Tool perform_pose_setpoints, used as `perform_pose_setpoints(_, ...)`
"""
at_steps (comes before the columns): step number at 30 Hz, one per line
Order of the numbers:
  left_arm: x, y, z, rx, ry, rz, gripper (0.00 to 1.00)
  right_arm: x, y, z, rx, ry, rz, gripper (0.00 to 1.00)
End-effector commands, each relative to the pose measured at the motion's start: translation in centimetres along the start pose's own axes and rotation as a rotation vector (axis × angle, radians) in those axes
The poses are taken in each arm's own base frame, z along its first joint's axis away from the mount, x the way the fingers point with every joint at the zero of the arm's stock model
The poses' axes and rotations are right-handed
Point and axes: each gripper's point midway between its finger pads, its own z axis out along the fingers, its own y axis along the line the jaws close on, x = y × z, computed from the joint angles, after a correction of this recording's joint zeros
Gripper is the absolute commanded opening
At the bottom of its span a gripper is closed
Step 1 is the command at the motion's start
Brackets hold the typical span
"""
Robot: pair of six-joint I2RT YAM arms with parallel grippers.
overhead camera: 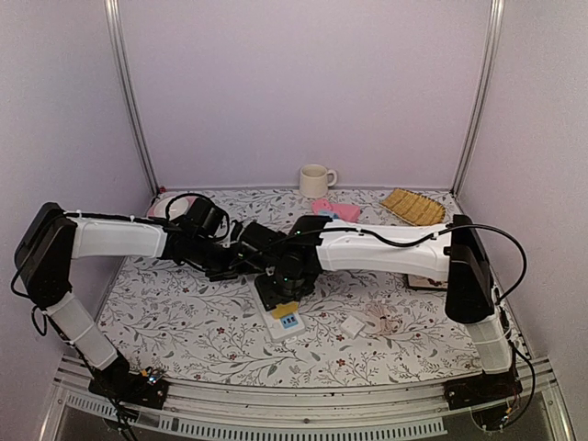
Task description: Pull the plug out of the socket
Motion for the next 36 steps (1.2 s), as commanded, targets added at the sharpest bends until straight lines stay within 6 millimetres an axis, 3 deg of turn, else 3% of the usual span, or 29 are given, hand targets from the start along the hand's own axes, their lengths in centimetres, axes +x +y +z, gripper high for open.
perform_pose_setpoints(1, 4.6, 6.3, 1.1, -0.248, 0.141, -0.019, 0.94, -5.6, 0.3, -6.8, -0.070, -0.227, 0.046, 0.36)
perform_pose_setpoints(6, 4.4, 6.1, 1.0, -0.243, 0.139, -0.013, 0.94, -5.5, -0.2, -7.8, -0.082, -0.247, 0.047, 0.36)
perform_pose_setpoints(11, 3.5, 4.8, 0.6, -0.209, 0.123, -0.002, 0.94, -4.6, -3.6, -8.5, -0.066, -0.230, 0.101, 0.36)
perform_pose_setpoints(18, 0.2, 0.1, -1.1, -0.108, 0.068, 0.046, 0.94, -2.0, -9.6, -7.9, -0.178, -0.207, 0.269, 0.36)
perform_pose_setpoints(25, -2.9, -4.5, -3.7, -0.023, 0.003, 0.095, 0.94, -0.6, -13.7, -6.9, -0.354, -0.225, 0.459, 0.35)
perform_pose_setpoints(30, -4.2, -6.5, -5.6, 0.031, -0.044, 0.109, 0.94, -0.5, -14.4, -5.0, -0.472, -0.222, 0.541, 0.36)
perform_pose_setpoints(36, -4.2, -6.7, -6.8, 0.036, -0.067, 0.109, 0.95, 0.1, -14.3, -3.0, -0.541, -0.190, 0.579, 0.36)
